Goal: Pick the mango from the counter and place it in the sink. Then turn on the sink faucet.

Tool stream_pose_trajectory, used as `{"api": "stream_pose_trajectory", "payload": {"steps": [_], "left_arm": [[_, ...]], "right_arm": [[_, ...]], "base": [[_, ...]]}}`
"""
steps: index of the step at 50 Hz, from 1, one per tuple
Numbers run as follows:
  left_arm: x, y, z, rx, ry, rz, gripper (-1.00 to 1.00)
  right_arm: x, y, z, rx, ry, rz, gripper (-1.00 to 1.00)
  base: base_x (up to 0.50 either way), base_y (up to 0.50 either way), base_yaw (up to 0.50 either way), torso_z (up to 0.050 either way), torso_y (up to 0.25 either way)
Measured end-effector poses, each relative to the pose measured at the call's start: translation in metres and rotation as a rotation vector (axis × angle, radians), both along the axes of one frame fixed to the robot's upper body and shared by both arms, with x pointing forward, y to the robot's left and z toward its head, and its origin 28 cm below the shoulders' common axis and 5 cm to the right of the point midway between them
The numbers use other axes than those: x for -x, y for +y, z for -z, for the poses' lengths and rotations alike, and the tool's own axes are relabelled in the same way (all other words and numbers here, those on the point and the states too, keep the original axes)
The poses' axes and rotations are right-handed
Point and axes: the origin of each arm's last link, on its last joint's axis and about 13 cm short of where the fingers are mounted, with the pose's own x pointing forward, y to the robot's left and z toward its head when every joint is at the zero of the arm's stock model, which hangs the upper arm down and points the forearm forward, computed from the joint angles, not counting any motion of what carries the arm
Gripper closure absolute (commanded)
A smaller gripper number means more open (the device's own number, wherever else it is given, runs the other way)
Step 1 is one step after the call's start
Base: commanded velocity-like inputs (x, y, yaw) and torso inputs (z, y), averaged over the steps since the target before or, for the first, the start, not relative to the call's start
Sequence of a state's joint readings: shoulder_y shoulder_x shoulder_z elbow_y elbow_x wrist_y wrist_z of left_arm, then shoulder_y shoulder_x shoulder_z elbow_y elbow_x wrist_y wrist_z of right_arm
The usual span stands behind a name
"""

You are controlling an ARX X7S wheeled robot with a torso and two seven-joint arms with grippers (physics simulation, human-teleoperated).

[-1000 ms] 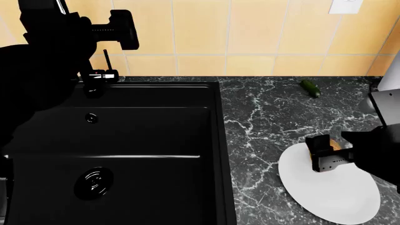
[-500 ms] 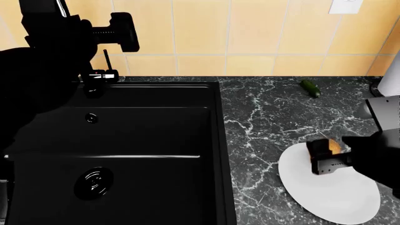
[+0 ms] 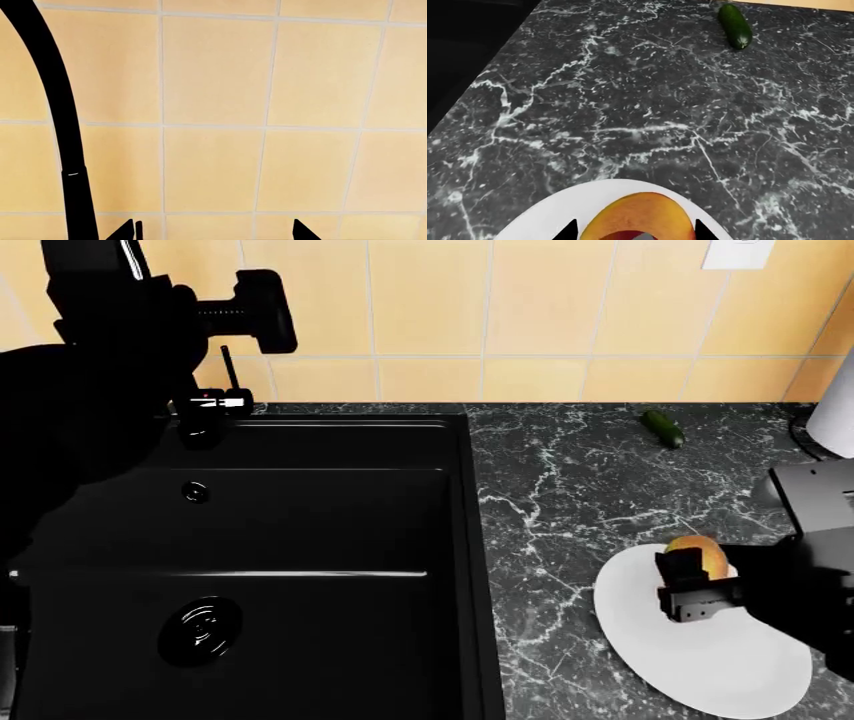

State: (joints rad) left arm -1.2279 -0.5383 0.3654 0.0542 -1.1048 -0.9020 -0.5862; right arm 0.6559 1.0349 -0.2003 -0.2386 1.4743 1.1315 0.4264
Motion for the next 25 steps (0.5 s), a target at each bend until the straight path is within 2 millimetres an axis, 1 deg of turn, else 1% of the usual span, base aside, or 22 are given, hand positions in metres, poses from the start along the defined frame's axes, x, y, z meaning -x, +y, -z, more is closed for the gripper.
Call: {"api": "stream_pose_trajectory", "payload": {"steps": [14,25], "left_arm": [[0.0,0.0,0.001,-0.001,0.001,-0.001,-1.0],[0.0,0.0,0.002,0.001,0.001,-0.002,-1.0]], "right_arm": [[0.0,0.0,0.0,0.004,-0.011,0.014,1.0],[0.002,0.004,-0.011,-0.001,-0.049,-0.001,1.0]], "base": [[0.0,0.0,0.0,0.0,0.0],[0.0,0.0,0.0,0.0,0.0]]}}
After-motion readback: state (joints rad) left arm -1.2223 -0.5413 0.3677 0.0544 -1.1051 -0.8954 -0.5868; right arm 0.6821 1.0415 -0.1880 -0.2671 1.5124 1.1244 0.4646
